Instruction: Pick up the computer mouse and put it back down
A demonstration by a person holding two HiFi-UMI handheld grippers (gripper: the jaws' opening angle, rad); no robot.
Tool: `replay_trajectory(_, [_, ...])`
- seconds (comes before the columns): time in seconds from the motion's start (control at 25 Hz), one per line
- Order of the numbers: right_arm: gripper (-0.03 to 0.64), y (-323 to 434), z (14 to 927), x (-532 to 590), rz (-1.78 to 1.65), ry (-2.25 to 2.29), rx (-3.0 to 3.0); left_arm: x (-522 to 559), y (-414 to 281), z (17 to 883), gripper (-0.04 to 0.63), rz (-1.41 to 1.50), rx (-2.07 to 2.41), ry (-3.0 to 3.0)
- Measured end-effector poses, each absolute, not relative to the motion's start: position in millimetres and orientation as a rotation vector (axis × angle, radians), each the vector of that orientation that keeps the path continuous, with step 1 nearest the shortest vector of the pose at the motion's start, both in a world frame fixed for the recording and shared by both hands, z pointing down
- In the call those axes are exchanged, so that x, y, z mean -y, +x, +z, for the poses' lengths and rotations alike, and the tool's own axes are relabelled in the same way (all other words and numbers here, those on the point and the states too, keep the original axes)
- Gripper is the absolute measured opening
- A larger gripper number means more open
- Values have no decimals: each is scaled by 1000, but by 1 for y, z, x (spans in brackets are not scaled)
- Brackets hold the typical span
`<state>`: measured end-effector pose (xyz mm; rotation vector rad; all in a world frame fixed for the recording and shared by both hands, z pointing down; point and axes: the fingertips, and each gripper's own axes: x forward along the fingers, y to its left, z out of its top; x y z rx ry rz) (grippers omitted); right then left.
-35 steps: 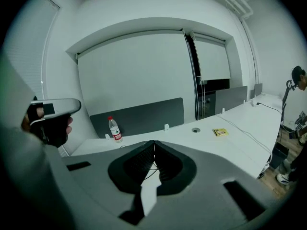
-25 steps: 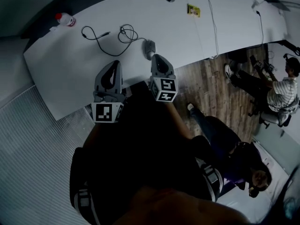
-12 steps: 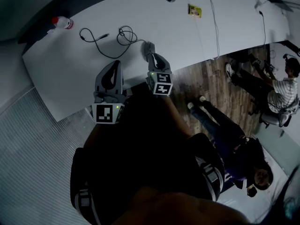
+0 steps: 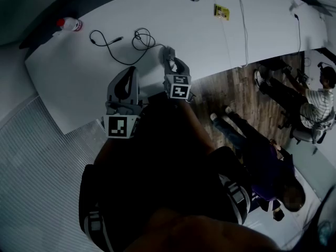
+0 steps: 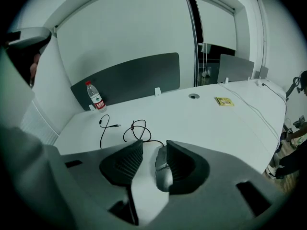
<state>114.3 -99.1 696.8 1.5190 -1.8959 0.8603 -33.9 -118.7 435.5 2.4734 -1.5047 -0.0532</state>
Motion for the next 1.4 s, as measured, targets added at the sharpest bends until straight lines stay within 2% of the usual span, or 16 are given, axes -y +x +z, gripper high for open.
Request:
replay_trajectory(0.56, [282, 121, 766, 98, 994, 1389, 1731, 129, -32, 458, 6, 30, 1483, 2437])
replay_trajectory(0.84, [299, 119, 797, 97, 1094, 1323, 1684, 137, -31, 457, 6, 28, 1498, 2418])
replay_trajectory(1.4, [301, 116, 818, 108, 1083, 1273, 1656, 137, -31, 471, 6, 69, 1495, 2389])
